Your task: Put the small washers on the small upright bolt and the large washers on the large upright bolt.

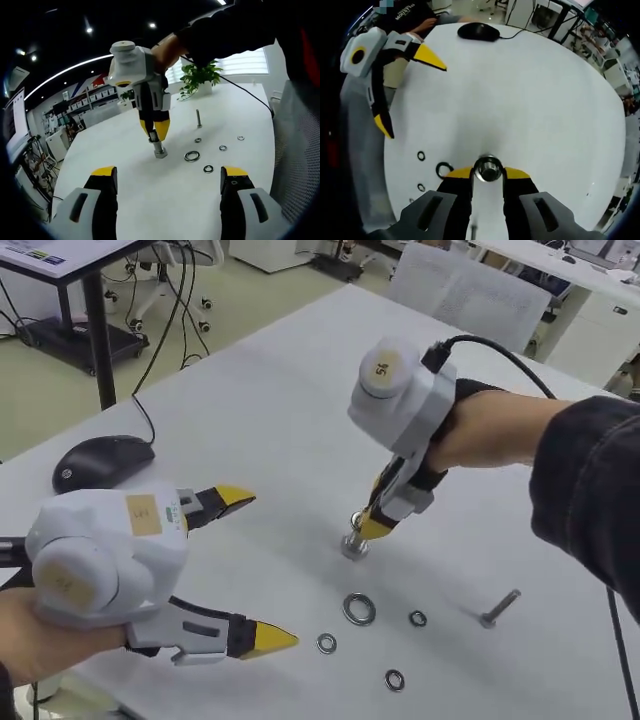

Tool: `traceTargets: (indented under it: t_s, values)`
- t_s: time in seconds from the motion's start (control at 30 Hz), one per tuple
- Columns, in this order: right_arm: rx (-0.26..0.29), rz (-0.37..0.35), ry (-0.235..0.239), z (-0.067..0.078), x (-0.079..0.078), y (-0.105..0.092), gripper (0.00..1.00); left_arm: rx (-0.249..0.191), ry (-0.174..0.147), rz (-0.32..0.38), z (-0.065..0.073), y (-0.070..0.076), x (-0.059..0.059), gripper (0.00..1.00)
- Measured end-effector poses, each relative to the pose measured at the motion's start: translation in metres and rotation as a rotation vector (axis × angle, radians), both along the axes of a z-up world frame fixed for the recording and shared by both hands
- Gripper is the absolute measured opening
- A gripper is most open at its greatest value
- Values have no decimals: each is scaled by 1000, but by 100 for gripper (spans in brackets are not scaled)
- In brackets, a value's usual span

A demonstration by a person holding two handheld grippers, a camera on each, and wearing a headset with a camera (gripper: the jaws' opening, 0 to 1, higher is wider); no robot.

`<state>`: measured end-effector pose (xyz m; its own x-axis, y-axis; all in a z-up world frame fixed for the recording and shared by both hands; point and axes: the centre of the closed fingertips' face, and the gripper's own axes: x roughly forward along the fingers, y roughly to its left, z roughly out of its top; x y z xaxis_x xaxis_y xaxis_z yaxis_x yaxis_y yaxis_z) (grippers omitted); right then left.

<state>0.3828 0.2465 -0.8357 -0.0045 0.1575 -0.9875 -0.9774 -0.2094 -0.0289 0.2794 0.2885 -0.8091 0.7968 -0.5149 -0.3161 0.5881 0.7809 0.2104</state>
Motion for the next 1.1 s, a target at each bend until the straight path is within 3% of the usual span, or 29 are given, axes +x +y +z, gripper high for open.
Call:
traceTargets:
  t_s: [0.53,0.8,1.1]
  values:
    - [-7,-36,11,-26,4,2,23,-1,9,-3,-4,0,-1,84]
    - [-12,-42,10,-33,8,5,23,-5,13,-2,-6,1,-2,83]
    - [-9,-49,16,-32,2,3,24,-8,17,-7,-7,0,-2,83]
